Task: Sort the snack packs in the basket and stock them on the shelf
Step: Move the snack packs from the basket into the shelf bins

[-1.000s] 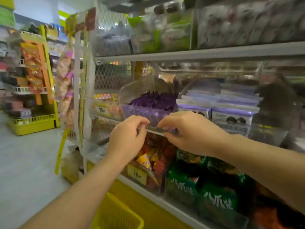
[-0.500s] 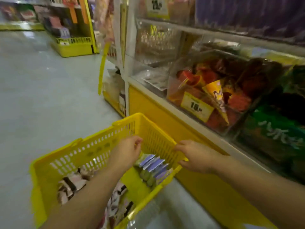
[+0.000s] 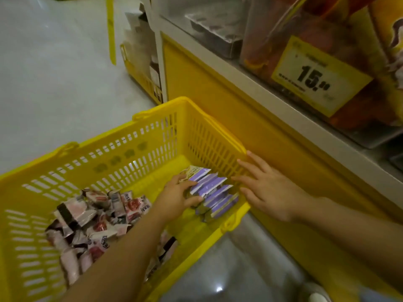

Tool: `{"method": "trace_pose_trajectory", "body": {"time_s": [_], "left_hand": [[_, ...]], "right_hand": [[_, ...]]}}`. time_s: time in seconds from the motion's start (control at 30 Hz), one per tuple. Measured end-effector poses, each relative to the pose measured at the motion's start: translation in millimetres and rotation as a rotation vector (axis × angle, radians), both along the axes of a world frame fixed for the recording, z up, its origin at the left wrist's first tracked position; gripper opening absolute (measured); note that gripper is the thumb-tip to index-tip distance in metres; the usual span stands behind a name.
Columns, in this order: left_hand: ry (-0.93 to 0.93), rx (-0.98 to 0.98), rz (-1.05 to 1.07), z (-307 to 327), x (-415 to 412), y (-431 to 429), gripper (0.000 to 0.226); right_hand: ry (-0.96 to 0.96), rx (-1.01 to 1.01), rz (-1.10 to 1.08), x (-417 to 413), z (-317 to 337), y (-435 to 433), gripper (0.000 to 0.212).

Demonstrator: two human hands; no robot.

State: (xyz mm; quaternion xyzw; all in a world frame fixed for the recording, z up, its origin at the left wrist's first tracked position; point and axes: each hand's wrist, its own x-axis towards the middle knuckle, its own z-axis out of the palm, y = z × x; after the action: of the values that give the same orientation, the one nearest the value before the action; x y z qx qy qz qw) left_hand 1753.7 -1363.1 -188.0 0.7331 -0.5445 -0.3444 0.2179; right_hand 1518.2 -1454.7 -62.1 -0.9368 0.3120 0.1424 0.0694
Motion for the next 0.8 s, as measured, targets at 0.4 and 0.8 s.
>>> {"method": "trace_pose_trajectory", "body": {"time_s": [0.4, 0.8], "left_hand": [[-0.323, -0.072, -0.128, 4.5, 17.3, -22.3, 0.043], [-0.388, -0.064, 0.032, -6.0, 13.1, -42.3, 0.041]], "right_hand": [[-0.046, 0.065, -0.028, -2.0, 0.4, 6.1, 0.049], [-0.069, 0.079, -0.029, -1.7, -0.5, 4.8, 0.046]]}}
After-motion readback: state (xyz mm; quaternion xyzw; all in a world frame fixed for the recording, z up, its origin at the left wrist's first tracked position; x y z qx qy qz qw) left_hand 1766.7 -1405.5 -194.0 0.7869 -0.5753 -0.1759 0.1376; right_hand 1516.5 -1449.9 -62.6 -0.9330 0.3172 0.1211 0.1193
